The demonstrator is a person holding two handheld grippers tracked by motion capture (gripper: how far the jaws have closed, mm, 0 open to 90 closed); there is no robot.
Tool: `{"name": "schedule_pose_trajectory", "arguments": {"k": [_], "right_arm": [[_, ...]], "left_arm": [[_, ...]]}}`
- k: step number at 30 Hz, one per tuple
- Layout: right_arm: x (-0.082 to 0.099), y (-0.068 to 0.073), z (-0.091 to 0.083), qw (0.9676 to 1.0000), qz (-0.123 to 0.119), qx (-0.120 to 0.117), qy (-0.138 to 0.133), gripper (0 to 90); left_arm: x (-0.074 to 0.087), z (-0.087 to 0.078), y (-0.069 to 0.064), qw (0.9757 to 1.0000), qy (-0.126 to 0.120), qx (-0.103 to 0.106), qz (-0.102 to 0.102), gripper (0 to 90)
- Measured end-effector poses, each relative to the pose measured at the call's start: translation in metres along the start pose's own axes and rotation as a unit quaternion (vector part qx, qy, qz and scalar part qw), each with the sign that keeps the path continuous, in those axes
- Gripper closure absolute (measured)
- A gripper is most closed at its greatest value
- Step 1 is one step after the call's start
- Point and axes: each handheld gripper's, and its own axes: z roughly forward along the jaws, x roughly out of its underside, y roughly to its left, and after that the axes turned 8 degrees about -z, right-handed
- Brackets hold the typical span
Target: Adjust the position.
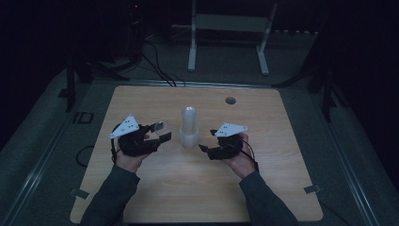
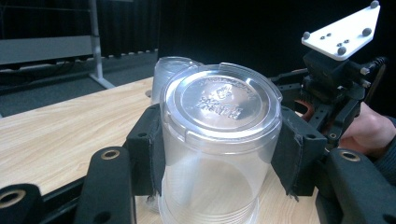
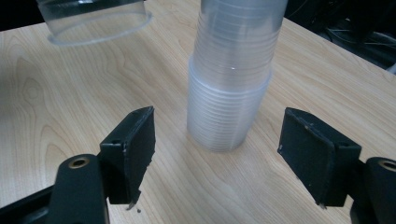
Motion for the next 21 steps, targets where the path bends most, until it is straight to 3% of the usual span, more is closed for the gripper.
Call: {"name": "schedule_pose_trajectory", "arguments": {"k": [9,21], "right_arm": [[-0.005,0.002,-0.002,0.9999,-0.009,-0.011,-0.002,26.7],[-0.013,0.007,0.001,0.9993,-0.024,-0.029,0.003,27.6]], "left_arm": [[0.004,0.002,0.0,1.0,-0.003,0.006,-0.004,42.9],[0.012,0.002,0.003,0.9996,-0.008,0.012,-0.025,43.1]]}}
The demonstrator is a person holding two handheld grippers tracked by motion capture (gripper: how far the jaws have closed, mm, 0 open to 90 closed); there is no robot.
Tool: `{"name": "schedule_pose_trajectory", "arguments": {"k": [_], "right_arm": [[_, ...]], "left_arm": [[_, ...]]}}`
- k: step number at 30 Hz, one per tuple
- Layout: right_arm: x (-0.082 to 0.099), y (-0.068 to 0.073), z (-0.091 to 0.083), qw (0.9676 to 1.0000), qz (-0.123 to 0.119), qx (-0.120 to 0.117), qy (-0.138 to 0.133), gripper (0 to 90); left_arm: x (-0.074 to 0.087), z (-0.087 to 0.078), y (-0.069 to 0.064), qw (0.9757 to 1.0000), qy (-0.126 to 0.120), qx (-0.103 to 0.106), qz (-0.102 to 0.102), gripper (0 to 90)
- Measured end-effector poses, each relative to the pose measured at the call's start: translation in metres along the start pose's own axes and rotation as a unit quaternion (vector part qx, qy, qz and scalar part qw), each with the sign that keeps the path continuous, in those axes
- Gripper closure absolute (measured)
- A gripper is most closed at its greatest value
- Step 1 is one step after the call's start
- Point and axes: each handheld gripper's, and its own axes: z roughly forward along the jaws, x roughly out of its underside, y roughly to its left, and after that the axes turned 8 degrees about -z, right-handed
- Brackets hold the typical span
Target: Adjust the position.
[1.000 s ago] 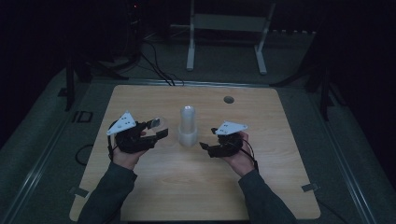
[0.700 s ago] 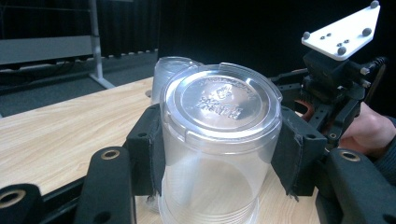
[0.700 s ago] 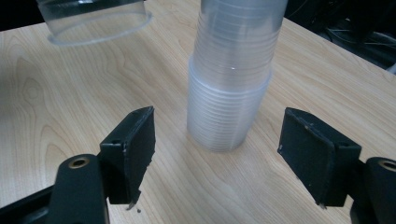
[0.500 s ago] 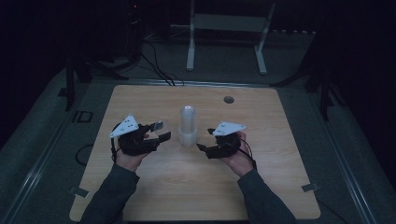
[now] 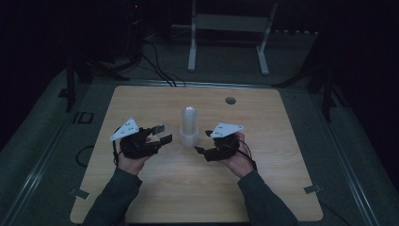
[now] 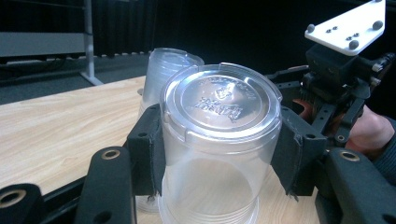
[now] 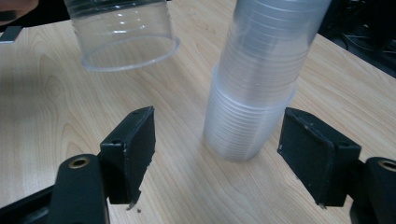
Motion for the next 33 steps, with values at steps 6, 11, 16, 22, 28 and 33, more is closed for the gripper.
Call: {"name": "schedule_pose_trajectory", "arguments": {"k": [6,11,16,22,28,33], "right_arm": [[-0.004,0.0,-0.001,1.0,-0.001,-0.007,-0.003,27.6],[-0.007,0.001,-0.003,0.9999,-0.001,-0.014,-0.005,27.6],[-0.011,0.003,-0.003,0.9995,-0.001,-0.03,-0.008,31.7],[-0.015,0.003,-0.003,0.999,0.003,-0.044,-0.01,32.2],[-0.017,0.002,-0.003,0.9977,0.02,-0.059,-0.027,30.4],[-0.018,0.001,-0.003,0.9957,0.037,-0.072,-0.045,29.4]], "left_arm": [[0.003,0.002,0.0,1.0,0.001,0.005,-0.006,43.1],[0.005,0.003,0.001,0.9998,-0.004,0.01,-0.016,43.2],[0.008,0.003,0.002,0.9995,-0.01,0.016,-0.026,43.3],[0.01,0.004,0.002,0.9992,-0.014,0.021,-0.032,43.3],[0.013,0.006,0.002,0.9985,-0.019,0.029,-0.042,43.3],[0.014,0.008,0.003,0.9979,-0.021,0.036,-0.049,43.3]]}}
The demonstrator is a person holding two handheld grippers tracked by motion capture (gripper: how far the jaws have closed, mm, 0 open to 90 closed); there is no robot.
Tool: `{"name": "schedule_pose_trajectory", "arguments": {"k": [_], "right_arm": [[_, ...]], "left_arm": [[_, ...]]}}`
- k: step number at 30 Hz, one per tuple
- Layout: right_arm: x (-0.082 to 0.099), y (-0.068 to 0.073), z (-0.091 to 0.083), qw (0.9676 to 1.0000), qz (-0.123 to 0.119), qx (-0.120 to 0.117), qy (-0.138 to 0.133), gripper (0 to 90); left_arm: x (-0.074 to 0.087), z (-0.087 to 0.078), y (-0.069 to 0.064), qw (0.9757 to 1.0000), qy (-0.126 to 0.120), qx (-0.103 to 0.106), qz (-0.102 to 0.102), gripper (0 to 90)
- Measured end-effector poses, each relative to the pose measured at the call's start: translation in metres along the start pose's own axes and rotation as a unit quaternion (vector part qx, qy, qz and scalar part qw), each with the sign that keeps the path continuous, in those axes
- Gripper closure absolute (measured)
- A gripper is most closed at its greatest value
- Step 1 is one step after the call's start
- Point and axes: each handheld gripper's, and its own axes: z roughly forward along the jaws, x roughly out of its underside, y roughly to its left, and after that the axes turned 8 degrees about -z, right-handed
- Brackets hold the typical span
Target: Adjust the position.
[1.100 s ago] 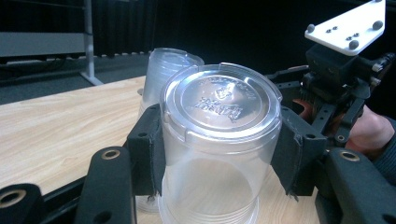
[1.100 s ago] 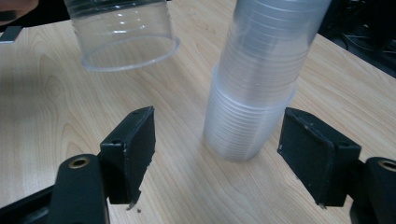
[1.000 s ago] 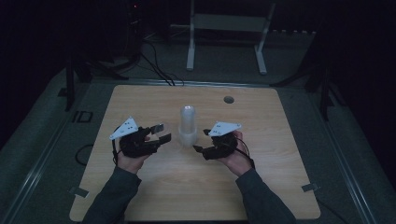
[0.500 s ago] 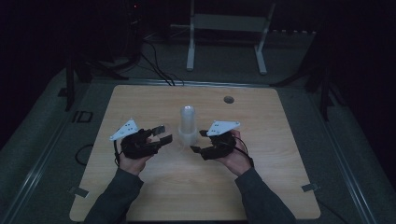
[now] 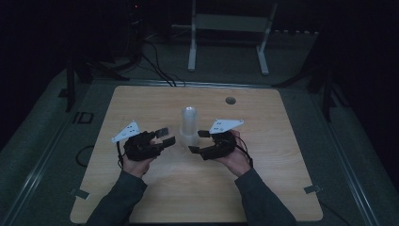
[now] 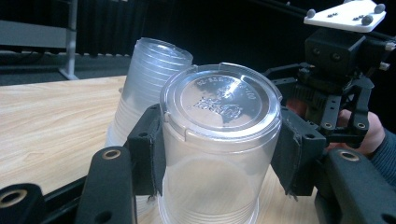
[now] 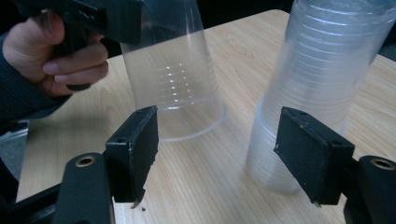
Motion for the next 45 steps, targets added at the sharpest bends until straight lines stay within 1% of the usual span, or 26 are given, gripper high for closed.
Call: {"name": "schedule_pose_trajectory", "arguments": {"k": [2,9,17,22,24,25,32,36,45], "right_arm": [[0.0,0.0,0.001,1.0,0.004,-0.004,-0.005,29.3],[-0.001,0.001,0.004,0.9994,0.016,-0.017,-0.026,29.1],[-0.002,0.004,0.01,0.9987,0.022,-0.025,-0.038,29.1],[-0.001,0.003,0.012,0.9973,0.036,-0.034,-0.055,29.1],[-0.001,0.003,0.012,0.9971,0.038,-0.034,-0.056,29.2],[0.0,0.002,0.012,0.9962,0.042,-0.036,-0.067,29.1],[0.002,0.003,0.013,0.9947,0.044,-0.038,-0.086,27.9],[0.003,0.003,0.015,0.9928,0.051,-0.047,-0.097,27.9],[0.002,0.006,0.019,0.9915,0.052,-0.052,-0.108,25.3]], "left_arm": [[0.0,0.0,0.0,1.0,-0.003,0.003,-0.004,43.3],[0.001,0.001,0.0,0.9999,-0.008,0.008,-0.009,43.3],[0.0,0.0,0.0,0.9995,-0.015,0.019,-0.018,43.3],[0.0,0.0,0.0,0.9994,-0.016,0.021,-0.02,43.3],[0.0,0.0,0.0,0.9994,-0.016,0.022,-0.022,43.3],[0.0,0.0,0.0,0.9993,-0.018,0.025,-0.024,43.3],[0.0,0.0,0.0,0.999,-0.019,0.03,-0.027,43.3],[0.0,0.001,0.0,0.9988,-0.021,0.033,-0.029,43.3],[0.0,0.0,0.0,0.9983,-0.026,0.039,-0.035,43.3]]}}
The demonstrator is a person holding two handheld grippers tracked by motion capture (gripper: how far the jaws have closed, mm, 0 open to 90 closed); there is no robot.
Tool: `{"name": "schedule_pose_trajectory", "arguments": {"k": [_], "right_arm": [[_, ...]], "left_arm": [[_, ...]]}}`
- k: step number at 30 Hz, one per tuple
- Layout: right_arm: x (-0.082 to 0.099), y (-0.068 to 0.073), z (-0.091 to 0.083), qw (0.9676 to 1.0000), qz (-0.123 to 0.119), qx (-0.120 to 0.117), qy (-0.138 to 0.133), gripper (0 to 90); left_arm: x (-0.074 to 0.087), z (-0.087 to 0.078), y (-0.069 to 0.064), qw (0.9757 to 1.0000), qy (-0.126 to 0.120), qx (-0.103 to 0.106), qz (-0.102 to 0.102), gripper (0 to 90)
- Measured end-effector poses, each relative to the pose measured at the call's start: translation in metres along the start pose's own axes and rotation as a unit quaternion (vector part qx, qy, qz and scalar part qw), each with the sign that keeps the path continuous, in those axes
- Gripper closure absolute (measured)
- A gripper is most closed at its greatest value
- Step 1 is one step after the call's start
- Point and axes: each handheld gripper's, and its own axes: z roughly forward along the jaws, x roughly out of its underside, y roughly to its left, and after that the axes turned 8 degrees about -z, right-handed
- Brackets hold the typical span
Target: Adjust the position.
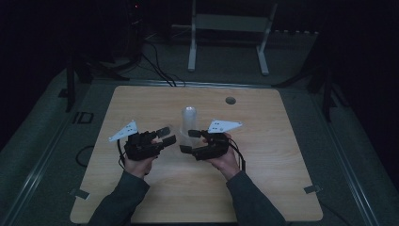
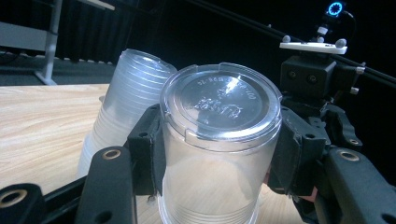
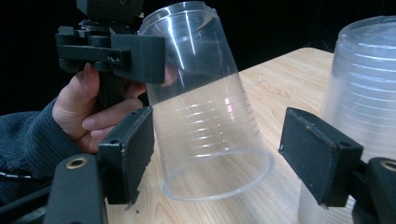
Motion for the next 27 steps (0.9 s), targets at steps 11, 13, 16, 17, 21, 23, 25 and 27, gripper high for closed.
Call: {"name": "schedule_pose_trajectory", "arguments": {"k": [11,13,16,17,21,23,25,27], "right_arm": [[0.001,0.004,0.007,0.9999,-0.003,-0.009,-0.004,21.1],[0.002,0.005,0.009,1.0,-0.004,-0.007,-0.001,20.6],[0.003,0.005,0.01,1.0,-0.003,-0.008,0.0,20.2],[0.003,0.005,0.011,1.0,-0.004,-0.007,0.002,19.8],[0.0,0.005,0.013,1.0,-0.006,-0.004,0.004,19.7],[0.0,0.006,0.013,0.9999,-0.009,-0.003,0.005,19.6],[-0.001,0.006,0.014,0.9999,-0.014,-0.002,0.01,19.6],[-0.001,0.006,0.014,0.9999,-0.011,-0.004,0.01,19.6]], "left_arm": [[0.0,0.001,0.0,0.9999,-0.005,0.009,-0.008,43.3],[0.0,0.001,0.0,0.9999,-0.005,0.011,-0.009,43.3],[0.0,0.001,0.0,0.9998,-0.006,0.013,-0.011,43.3],[0.0,0.001,0.0,0.9998,-0.007,0.014,-0.013,43.3],[-0.001,0.0,0.0,0.9997,-0.01,0.016,-0.016,43.3],[-0.001,0.0,0.0,0.9995,-0.013,0.02,-0.019,43.3],[-0.001,0.0,0.001,0.9994,-0.016,0.022,-0.023,43.3],[-0.001,0.0,0.001,0.9994,-0.016,0.022,-0.023,43.3]]}}
